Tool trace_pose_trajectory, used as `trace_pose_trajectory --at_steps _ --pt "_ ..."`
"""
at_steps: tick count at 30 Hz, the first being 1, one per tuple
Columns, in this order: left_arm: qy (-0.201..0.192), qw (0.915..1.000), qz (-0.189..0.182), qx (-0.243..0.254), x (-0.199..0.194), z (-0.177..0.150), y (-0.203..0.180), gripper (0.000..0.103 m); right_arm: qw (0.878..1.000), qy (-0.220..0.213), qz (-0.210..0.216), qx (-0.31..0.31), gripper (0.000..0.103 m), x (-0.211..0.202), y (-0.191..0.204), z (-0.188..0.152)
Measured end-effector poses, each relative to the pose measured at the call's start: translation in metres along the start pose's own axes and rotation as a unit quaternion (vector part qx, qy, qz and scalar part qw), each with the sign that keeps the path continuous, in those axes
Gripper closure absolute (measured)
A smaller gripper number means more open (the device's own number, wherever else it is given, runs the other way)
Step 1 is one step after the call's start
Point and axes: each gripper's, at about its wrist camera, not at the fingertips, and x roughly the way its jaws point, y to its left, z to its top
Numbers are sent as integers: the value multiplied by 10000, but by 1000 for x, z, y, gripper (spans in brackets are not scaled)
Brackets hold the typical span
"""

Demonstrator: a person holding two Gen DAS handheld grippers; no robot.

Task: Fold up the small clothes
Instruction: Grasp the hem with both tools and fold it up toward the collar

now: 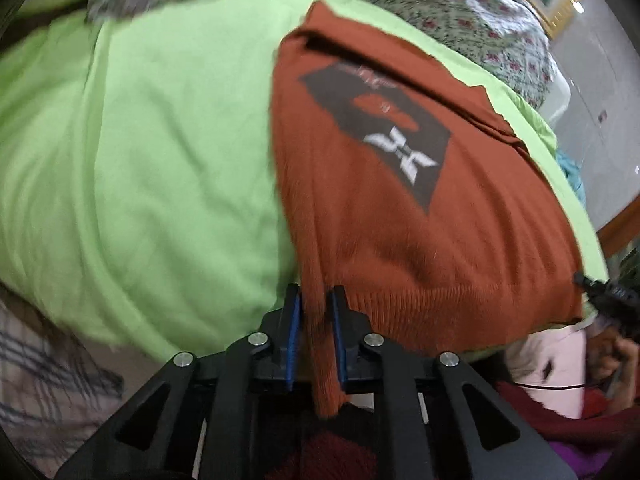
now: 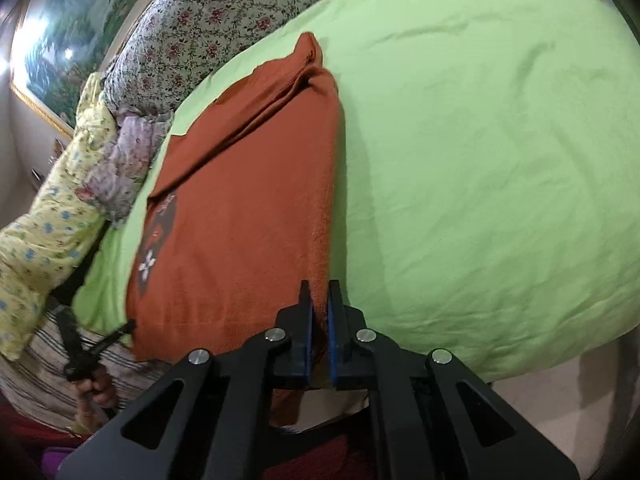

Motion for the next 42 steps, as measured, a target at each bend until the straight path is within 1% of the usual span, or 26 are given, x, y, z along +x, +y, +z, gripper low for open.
trace_pose_trajectory --at_steps 2,4,5,7,10,11,12,13,15,16,17,18,19,21,23,25,29,31,34,37,38,40,42 --pt "66 9999 -54 -65 3 -3 1 83 9999 124 -38 -37 92 3 2 -1" --pt "109 9999 -26 -52 8 -3 -1 84 9997 168 -62 -190 89 2 7 -3" --pt "107 9999 -7 -41 10 -3 -2 87 9994 210 -83 -258 88 1 7 -4" --pt "112 9999 -33 -33 13 -1 -2 88 9989 276 -122 -363 88 3 10 -4" --pt "53 9999 -117 60 11 -1 -5 97 9981 320 -154 -494 88 5 11 -5" --pt "19 9999 -138 84 10 -1 -6 98 9977 330 -154 -572 89 5 12 -5" --pt "-30 9998 -194 98 7 0 -7 98 9973 343 -149 -631 94 6 12 -5" --pt "-96 9995 -299 100 3 1 -8 98 9971 353 -129 -666 94 6 12 -5" --pt "-355 9974 -618 54 -11 5 -10 99 9973 348 73 -645 95 4 11 -4" --pt "-523 9956 -782 35 -20 10 -10 99 9975 326 246 -580 95 2 10 -2" --pt "-622 9943 -862 28 -26 13 -11 99 9971 254 512 -495 95 -1 9 0" --pt "-797 9918 -998 22 -35 19 -12 99 9964 188 688 -451 96 -3 9 3" --pt "-878 9904 -1065 11 -40 23 -13 99 9953 105 876 -405 96 -6 10 5" --pt "-1104 9858 -1263 -43 -51 38 -14 99 9906 -118 1328 -298 96 -13 11 13" --pt "-1264 9834 -1305 -15 -57 51 -15 99 9852 -350 1663 -236 96 -19 14 25" --pt "-1401 9813 -1319 39 -61 62 -15 99 9803 -546 1889 -210 96 -21 17 39" --pt "-1688 9770 -1298 91 -57 95 -22 99 9733 -824 2118 -318 96 -20 34 68" --pt "-1835 9755 -1206 143 -53 116 -27 100 9711 -927 2163 -386 96 -16 41 84" --pt "-2025 9728 -1112 152 -44 160 -35 100 9691 -1107 2165 -419 96 -7 47 118" --pt "-2232 9686 -1083 185 -37 199 -44 100 9688 -1286 2086 -363 96 6 51 160" --pt "-2270 9685 -1018 145 -33 216 -48 100 9695 -1366 2009 -323 96 12 52 177" --pt "-2325 9680 -933 167 -22 245 -54 100 9703 -1468 1908 -251 96 22 54 201" --pt "-2309 9694 -813 160 -1 278 -59 100 9719 -1575 1739 -211 96 35 55 228"
